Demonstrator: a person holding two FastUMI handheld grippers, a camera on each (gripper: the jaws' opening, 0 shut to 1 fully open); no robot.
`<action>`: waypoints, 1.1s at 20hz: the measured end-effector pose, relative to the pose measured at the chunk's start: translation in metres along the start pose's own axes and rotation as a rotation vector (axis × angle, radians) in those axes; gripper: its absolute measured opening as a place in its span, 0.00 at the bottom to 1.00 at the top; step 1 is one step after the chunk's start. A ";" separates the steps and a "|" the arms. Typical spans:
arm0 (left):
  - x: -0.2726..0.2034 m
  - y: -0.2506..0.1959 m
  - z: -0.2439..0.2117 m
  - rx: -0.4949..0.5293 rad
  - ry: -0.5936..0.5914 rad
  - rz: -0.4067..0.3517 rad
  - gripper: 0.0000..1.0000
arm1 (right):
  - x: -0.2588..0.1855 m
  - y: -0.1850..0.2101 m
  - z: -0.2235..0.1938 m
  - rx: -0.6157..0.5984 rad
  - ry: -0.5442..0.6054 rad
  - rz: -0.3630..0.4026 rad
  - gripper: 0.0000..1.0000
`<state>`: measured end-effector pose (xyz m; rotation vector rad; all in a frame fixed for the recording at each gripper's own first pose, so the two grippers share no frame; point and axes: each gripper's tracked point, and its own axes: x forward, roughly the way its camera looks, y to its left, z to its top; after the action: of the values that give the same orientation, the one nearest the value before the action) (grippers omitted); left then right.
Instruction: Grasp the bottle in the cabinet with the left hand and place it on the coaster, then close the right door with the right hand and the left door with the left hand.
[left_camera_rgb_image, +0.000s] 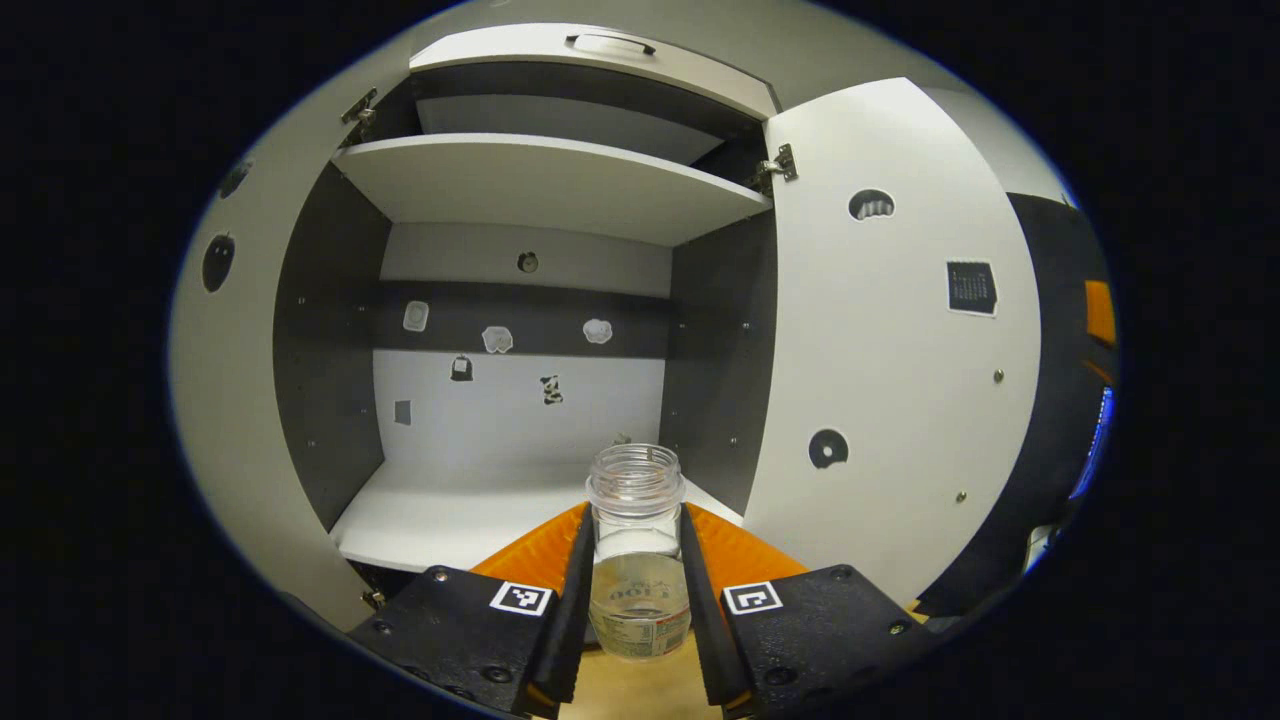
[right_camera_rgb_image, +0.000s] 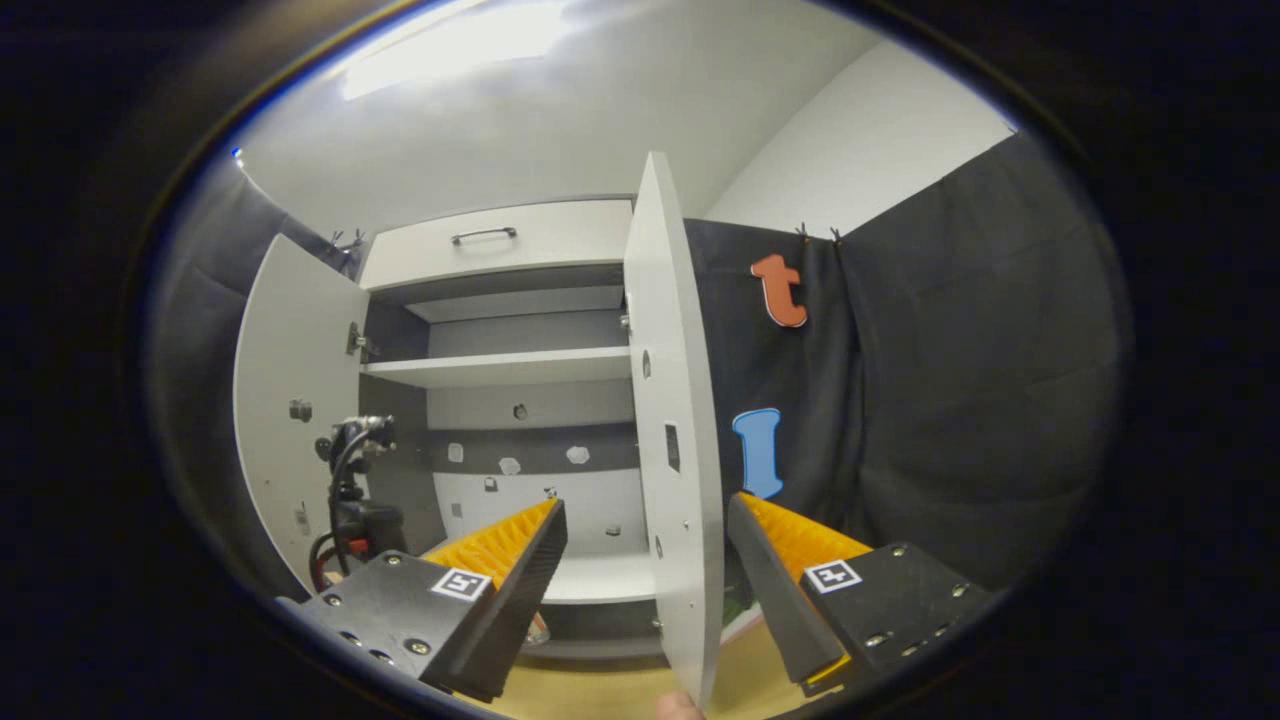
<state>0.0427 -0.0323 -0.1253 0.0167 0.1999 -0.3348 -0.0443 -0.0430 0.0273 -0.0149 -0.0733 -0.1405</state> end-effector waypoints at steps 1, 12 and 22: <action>-0.004 -0.001 -0.010 -0.007 0.010 -0.003 0.46 | 0.000 -0.003 0.001 0.000 -0.001 -0.005 0.98; -0.037 -0.029 -0.126 0.039 0.077 -0.120 0.51 | 0.004 -0.030 0.003 -0.021 -0.005 -0.064 0.98; -0.065 -0.052 -0.221 -0.007 0.232 -0.215 0.49 | 0.003 -0.040 0.006 -0.036 -0.017 -0.097 0.98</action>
<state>-0.0766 -0.0491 -0.3287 0.0271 0.4346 -0.5474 -0.0478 -0.0831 0.0338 -0.0482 -0.0889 -0.2382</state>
